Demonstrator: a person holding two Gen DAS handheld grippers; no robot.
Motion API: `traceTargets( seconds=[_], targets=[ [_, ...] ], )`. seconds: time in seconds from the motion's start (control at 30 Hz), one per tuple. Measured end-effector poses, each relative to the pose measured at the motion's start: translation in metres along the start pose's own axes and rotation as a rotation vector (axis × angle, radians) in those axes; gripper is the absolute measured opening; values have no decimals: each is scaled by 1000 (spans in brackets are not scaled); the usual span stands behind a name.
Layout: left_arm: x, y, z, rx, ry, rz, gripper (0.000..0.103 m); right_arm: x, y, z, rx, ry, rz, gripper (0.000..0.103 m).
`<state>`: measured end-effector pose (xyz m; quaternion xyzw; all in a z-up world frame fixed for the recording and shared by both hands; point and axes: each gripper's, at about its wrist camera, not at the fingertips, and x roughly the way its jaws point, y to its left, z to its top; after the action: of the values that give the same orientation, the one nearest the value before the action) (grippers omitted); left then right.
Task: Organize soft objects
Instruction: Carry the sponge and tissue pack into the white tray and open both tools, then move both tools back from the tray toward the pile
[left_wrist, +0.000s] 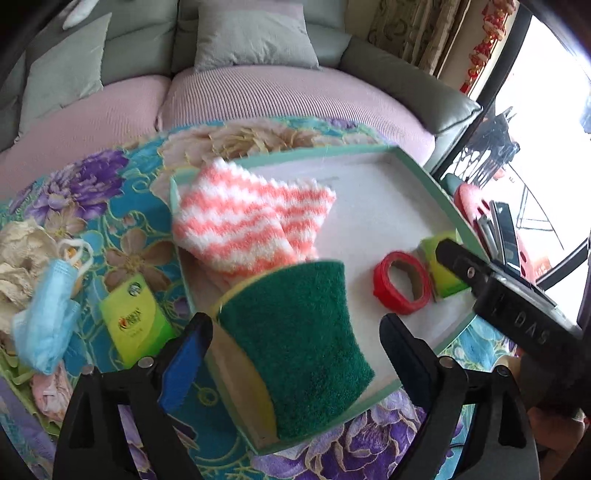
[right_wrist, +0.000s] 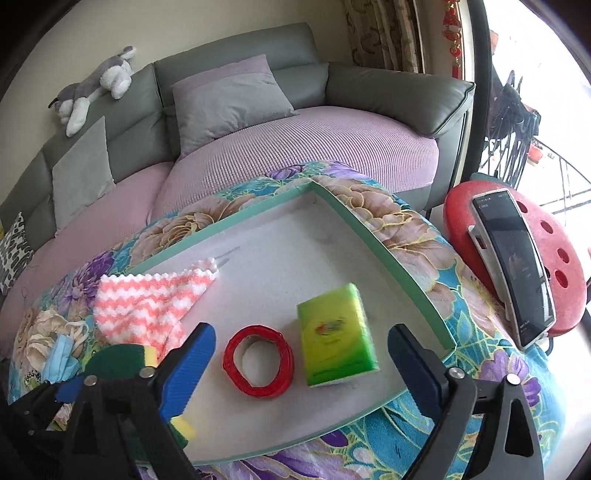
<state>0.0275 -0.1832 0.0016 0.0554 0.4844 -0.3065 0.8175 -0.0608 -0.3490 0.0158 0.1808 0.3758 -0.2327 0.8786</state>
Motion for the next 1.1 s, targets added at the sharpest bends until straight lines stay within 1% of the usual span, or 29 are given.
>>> traceTargets(
  seconds=[0.03,0.07,0.2,0.3,0.43,0.53,0.6,0.67,0.73,0.9,1.0,1.1],
  targets=[
    [-4,2,1,-5,-14,10,99,-1,1,0,-3,-2,-1,103],
    [-8,5,2,-13,-30,24,100,-2,2,0,-5,-5,-3,103],
    [-25,26,5,-57,-83,101,101,-5,5,1,-17,-7,-18,103],
    [-44,52,7,-118,-139,162,101,-6,12,0,-33,-6,-18,103],
    [-69,92,8,-197,-190,248,101,-10,29,-1,-75,-12,-14,103],
    [-88,122,2,-251,-213,340,101,-14,46,-4,-95,-14,15,103],
    [-102,143,-4,-282,-223,416,101,-15,61,-7,-112,-11,50,103],
    [-114,162,-11,-312,-229,472,101,-17,77,-11,-130,-6,94,103],
    [-126,178,-17,-346,-236,507,101,-18,92,-16,-143,-2,129,103],
    [-153,215,-37,-456,-259,551,101,-22,130,-29,-178,11,219,103],
    [-164,228,-46,-495,-268,570,101,-25,153,-35,-202,12,279,103],
    [-170,239,-54,-526,-278,571,101,-25,177,-43,-248,24,312,103]
  ],
)
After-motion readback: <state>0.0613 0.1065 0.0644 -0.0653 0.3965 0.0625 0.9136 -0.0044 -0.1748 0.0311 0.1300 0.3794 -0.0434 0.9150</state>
